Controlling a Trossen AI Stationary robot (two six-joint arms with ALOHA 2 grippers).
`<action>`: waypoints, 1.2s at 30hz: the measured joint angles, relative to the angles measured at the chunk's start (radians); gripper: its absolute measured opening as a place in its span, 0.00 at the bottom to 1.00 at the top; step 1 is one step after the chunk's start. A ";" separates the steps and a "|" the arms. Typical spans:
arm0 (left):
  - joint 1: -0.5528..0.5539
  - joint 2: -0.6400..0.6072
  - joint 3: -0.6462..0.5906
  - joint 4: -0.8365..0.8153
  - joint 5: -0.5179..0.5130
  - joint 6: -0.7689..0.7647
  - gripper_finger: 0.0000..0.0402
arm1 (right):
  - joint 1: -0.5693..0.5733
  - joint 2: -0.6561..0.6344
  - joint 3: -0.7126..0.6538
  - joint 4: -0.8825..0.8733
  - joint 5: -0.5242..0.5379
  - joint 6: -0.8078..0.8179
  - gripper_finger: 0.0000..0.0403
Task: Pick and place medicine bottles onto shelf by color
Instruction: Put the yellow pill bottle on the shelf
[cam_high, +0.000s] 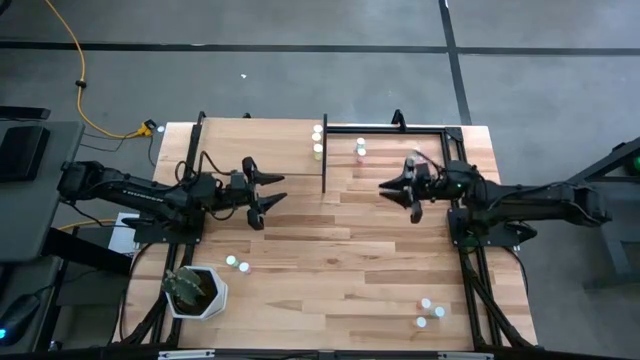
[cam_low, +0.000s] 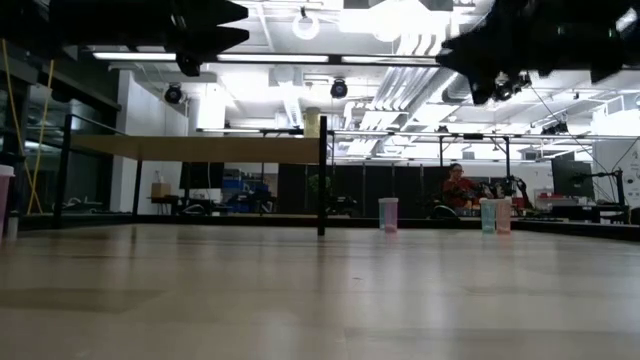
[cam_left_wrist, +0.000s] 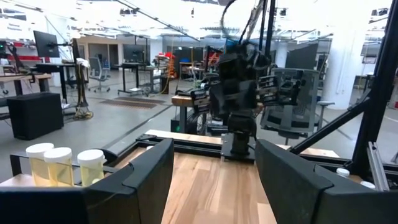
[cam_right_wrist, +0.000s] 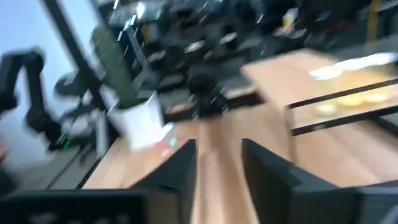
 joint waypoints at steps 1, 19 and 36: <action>0.000 0.000 0.000 0.000 0.000 -0.002 0.54 | 0.031 0.006 0.046 -0.079 0.000 -0.006 0.35; 0.000 0.000 0.000 0.047 -0.004 0.013 0.54 | 0.844 0.335 0.572 -1.305 0.156 1.181 0.59; -0.003 0.000 0.001 0.040 -0.004 -0.039 0.54 | 1.095 0.795 0.934 -1.476 0.123 1.556 0.59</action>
